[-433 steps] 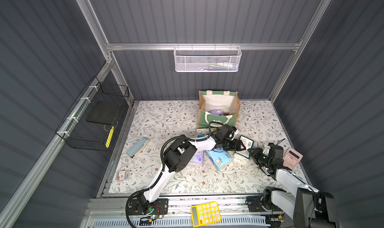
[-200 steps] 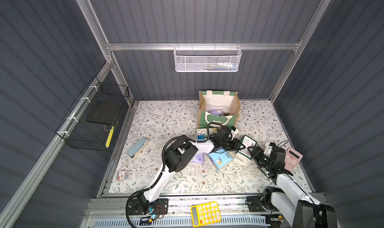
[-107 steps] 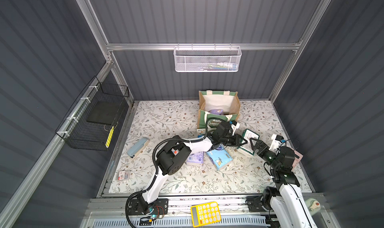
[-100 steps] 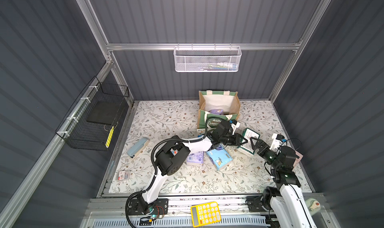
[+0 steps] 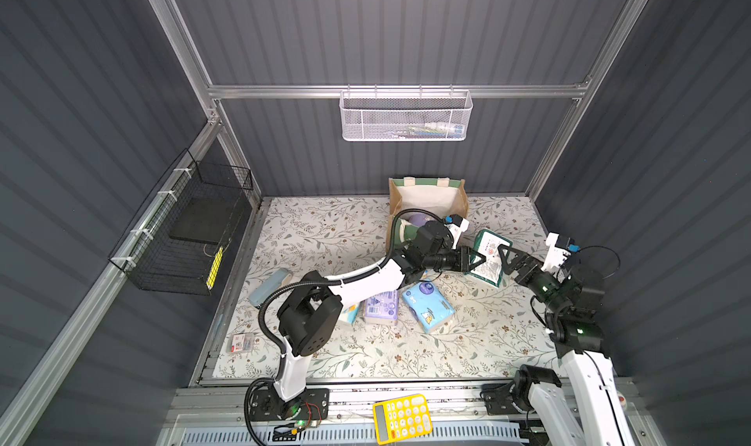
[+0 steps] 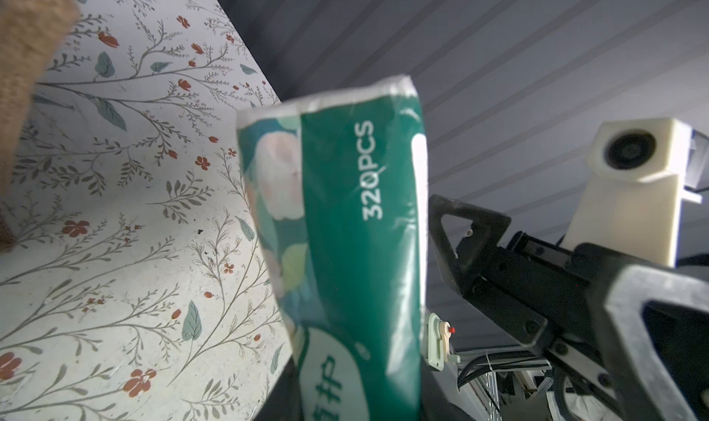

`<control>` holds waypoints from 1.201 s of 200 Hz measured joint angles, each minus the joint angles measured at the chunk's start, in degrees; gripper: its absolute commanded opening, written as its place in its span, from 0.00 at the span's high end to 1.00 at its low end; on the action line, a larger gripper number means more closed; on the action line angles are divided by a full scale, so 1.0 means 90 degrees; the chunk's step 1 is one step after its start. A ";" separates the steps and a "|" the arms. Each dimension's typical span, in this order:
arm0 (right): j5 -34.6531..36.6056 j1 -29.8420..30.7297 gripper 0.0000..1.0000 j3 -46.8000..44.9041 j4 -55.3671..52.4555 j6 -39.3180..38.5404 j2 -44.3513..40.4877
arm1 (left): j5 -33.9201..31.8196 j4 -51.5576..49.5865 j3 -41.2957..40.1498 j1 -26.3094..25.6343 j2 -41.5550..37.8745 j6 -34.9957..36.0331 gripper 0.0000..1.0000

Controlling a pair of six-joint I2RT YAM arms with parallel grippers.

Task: Put tissues into the canvas bag
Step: Pick up the pack of facial tissues from the center of the board, then place the pack of facial tissues in the canvas bag.

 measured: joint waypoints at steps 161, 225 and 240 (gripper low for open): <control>0.0109 0.0792 0.18 0.2076 -0.0282 -0.0352 0.1797 | -0.0753 -0.1622 0.1309 0.1265 -0.0469 0.1083 0.69; 0.0925 0.1401 0.29 0.3390 -0.0894 -0.0877 0.3650 | -0.0867 -0.1899 0.1851 0.1787 -0.0369 0.1290 0.69; 0.1129 0.1457 0.32 0.3604 -0.1013 -0.0976 0.4048 | -0.0862 -0.1906 0.1982 0.1855 -0.0231 0.1287 0.69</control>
